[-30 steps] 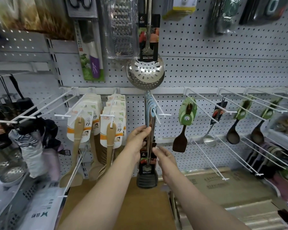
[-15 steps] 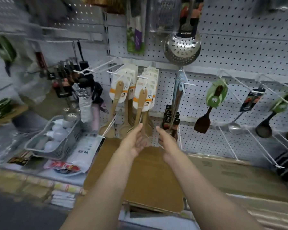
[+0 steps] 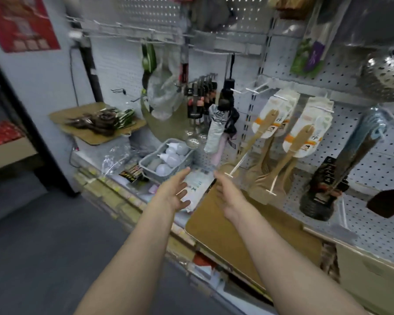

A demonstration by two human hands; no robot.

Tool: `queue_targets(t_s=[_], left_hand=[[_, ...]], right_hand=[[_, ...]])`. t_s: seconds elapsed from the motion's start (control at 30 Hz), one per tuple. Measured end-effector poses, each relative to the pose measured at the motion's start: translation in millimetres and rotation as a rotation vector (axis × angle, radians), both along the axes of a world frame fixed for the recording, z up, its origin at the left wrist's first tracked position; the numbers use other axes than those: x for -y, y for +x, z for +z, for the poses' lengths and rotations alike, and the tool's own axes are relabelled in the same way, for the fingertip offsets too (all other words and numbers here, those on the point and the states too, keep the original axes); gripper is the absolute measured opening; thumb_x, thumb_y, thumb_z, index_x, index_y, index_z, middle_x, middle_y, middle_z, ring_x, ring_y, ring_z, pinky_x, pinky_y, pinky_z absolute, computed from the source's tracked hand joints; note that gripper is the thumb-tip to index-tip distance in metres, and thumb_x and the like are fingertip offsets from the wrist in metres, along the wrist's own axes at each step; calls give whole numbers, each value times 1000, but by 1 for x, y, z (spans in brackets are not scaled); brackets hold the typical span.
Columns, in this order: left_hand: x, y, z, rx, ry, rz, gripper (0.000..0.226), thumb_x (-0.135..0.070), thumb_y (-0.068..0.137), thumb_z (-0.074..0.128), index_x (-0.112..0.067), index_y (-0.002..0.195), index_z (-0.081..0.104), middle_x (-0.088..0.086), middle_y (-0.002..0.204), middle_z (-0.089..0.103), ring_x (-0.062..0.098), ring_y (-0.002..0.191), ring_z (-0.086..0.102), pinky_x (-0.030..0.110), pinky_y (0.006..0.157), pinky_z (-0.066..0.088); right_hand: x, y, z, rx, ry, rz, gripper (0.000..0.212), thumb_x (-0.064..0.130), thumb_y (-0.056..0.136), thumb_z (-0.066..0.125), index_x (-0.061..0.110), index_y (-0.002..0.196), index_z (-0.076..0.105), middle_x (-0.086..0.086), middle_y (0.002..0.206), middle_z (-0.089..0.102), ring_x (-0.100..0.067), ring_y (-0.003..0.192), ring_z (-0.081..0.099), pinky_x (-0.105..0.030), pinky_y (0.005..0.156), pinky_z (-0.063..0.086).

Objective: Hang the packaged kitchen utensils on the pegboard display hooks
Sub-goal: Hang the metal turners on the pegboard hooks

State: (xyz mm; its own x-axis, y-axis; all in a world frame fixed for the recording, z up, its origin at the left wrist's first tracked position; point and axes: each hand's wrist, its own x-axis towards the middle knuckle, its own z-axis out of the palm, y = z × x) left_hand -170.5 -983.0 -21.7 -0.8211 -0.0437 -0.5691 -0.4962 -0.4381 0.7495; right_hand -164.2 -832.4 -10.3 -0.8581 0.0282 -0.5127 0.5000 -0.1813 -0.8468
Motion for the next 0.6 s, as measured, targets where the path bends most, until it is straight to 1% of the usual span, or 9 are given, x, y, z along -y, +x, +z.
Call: queue_targets(t_s=[0.07,0.17,0.2,0.27,0.33,0.37,0.47,0.53,0.6], left_hand=[[36,-5,2,-8,6,30,59,-46,83,76,-21,134,61,4,149,52,24,138,46,48,109,40],[93,-16,6,1,28,100,58,-41,85,77,-19,136,61,7,147,54,24,134,51,42,96,47],[113,-18,9,-2,29,110,53,-40,85,76,-19,132,63,6,141,58,23,125,57,40,86,48],[153,-26,14,0,19,111,34,-39,89,73,-18,116,68,4,123,65,19,99,60,35,74,45],[197,-37,18,15,15,120,18,-36,93,68,-19,97,66,1,105,64,14,83,55,34,69,44],[220,-42,20,16,16,139,16,-35,94,68,-20,93,63,1,106,62,14,87,56,35,72,46],[287,-62,18,22,5,162,28,-36,92,70,-18,112,64,6,141,53,23,133,48,46,110,39],[327,-75,15,16,-18,173,38,-37,90,72,-17,121,61,6,145,51,23,138,44,45,112,36],[363,-89,9,11,-41,170,51,-38,86,76,-16,129,59,5,145,51,21,136,46,44,106,40]], right_hand=[[37,-7,3,-18,-10,45,41,40,95,67,18,128,59,-7,131,59,-23,118,56,-31,95,46],[98,-27,4,-22,-6,63,65,45,93,68,17,148,47,-9,154,44,-26,139,44,-37,108,40],[119,-32,6,-16,-17,70,63,43,95,67,16,148,47,-9,150,48,-25,134,48,-34,102,43],[161,-42,10,-13,-48,99,46,38,99,63,14,137,53,-4,121,62,-17,106,61,-24,82,48],[207,-50,15,-2,-63,114,30,34,101,60,17,126,56,-1,110,59,-9,95,58,-25,80,42],[230,-57,14,3,-66,124,26,34,101,60,19,122,55,-4,116,57,-10,99,58,-26,83,40],[293,-76,11,3,-77,126,41,38,96,66,18,131,54,-9,139,51,-19,111,56,-30,85,40],[331,-90,10,2,-94,109,44,39,95,67,17,131,55,-12,138,53,-19,108,57,-34,92,40],[365,-103,6,-7,-96,120,52,41,95,67,18,139,53,-10,147,48,-22,126,52,-36,105,38]])
